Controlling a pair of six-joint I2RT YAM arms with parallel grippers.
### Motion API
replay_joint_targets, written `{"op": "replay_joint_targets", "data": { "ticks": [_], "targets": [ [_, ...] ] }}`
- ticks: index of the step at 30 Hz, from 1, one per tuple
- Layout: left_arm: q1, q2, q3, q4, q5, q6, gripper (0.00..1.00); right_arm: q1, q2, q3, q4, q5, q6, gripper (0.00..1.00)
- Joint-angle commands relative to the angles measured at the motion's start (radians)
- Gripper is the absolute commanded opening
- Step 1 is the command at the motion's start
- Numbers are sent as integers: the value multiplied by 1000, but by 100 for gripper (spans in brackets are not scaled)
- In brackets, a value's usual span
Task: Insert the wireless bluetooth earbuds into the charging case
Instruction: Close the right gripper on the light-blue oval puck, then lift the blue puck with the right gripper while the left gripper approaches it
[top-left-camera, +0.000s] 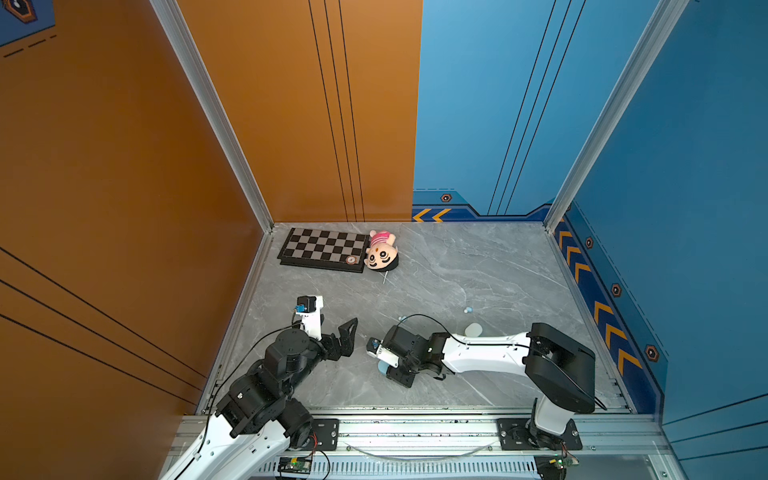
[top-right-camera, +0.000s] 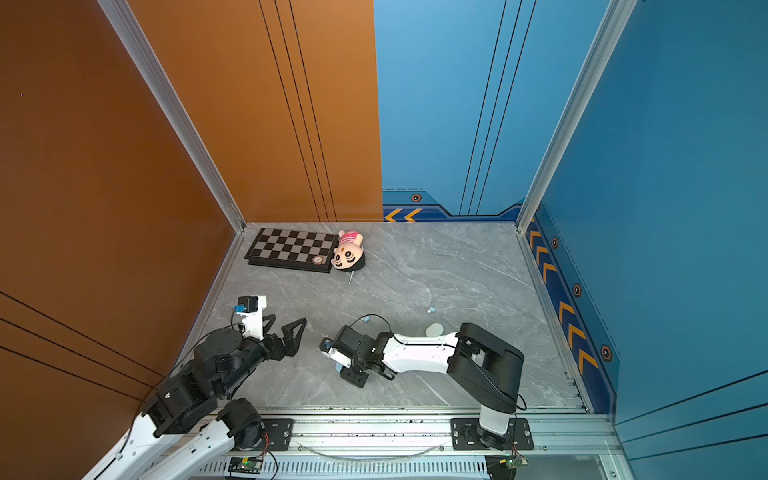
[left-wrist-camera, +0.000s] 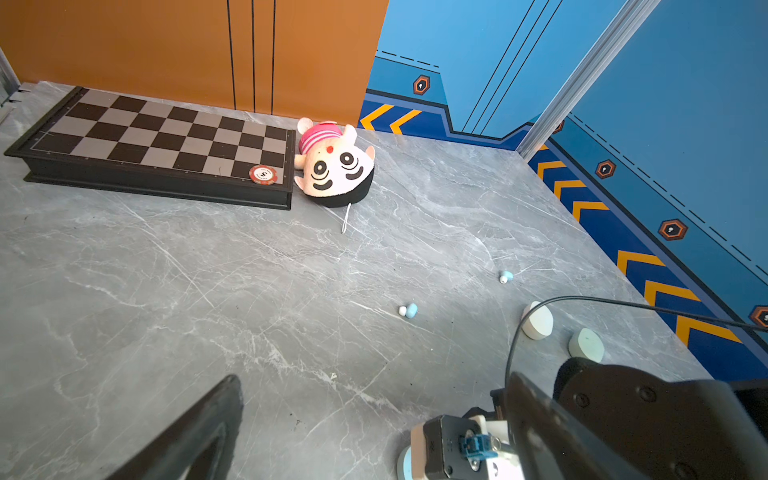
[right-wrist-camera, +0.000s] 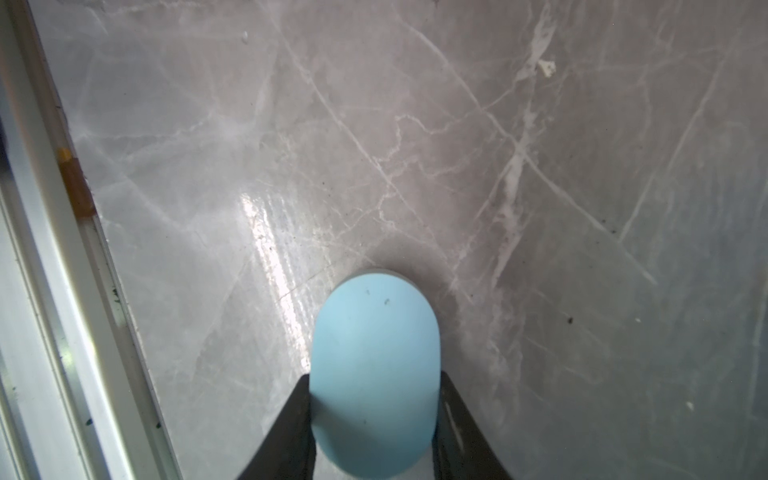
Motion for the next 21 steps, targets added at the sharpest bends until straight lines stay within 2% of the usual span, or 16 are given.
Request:
{"op": "replay_joint_targets", "data": {
  "ticks": [1, 5, 7, 9, 12, 15, 19, 21],
  "targets": [
    [10, 11, 3, -3, 53, 43, 97, -24, -113, -38, 13, -37, -9, 24],
    [10, 33, 4, 70, 164, 117, 95, -112, -288, -133, 22, -224, -40, 21],
    [10, 57, 3, 126, 238, 162, 93, -177, -381, -172, -5, -366, -62, 21],
    [9, 100, 15, 179, 330, 214, 92, -263, -480, -217, -48, -563, -124, 24],
    [-1, 182, 42, 234, 468, 275, 90, -364, -605, -244, -147, -707, -175, 25],
    [-41, 283, 85, 248, 565, 343, 88, -439, -689, -242, -253, -775, -225, 25],
    [-132, 401, 133, 263, 588, 405, 88, -492, -725, -219, -385, -780, -323, 25],
    [-173, 445, 145, 280, 609, 430, 82, -500, -726, -204, -423, -782, -352, 24]
  ]
}}
